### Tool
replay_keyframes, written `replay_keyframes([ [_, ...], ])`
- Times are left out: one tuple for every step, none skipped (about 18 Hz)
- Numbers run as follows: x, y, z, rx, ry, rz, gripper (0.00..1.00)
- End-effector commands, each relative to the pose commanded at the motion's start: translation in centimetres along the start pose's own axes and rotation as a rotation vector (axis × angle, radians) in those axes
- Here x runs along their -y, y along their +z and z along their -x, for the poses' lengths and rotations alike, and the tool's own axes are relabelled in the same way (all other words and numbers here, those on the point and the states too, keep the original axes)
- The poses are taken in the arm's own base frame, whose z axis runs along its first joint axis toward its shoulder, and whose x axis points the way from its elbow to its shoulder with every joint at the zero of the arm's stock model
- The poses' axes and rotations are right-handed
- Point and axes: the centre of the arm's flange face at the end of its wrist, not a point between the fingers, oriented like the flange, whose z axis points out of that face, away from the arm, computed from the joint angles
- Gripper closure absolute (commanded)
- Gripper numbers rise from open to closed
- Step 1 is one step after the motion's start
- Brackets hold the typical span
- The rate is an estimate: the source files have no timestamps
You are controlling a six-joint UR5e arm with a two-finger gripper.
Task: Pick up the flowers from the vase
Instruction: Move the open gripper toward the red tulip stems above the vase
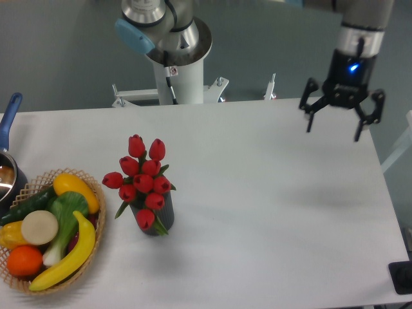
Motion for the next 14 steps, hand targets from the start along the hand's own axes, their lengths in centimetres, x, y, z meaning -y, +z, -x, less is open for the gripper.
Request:
replay_keyframes([
  [1.1, 0.8, -1.1, -0.02, 0.022, -0.007, 0.0],
  [2.0, 1.6, -2.0, -0.046, 0.036, -0.025, 0.0],
  [2.5, 2.4, -3.1, -0.074, 0.044, -0.049, 0.0],
  [3.1, 3.2, -4.1, -0.103, 0.052, -0.088, 0.0],
  [3.7, 3.5, -4.7, -0.123, 0.058, -0.128, 0.0],
  [4.1, 3.6, -4.9, -0.133, 0.063, -0.15, 0.0],
  [4.5, 4.1, -5.5, -0.147, 0.073, -0.16, 0.0],
  [5.5, 4.5, -6.4, -0.164, 0.098, -0.167, 0.0],
  [6.1, 4.9, -7.1, -0.176, 0.11, -0.171, 0.0],
  [6.1, 5.2, -7.6, -0.186, 0.11, -0.171, 0.0],
  [5.6, 5.5, -8.2, -0.198, 0.105, -0.174, 0.0],
  [5.2, 5.7, -8.8, -0.211, 0.114, -0.192, 0.0],
  [5.2, 5.9, -9.3, -0.226, 0.143, -0.226, 0.0],
  [5.7, 5.7, -10.0, -0.238, 0.16, -0.263, 0.0],
])
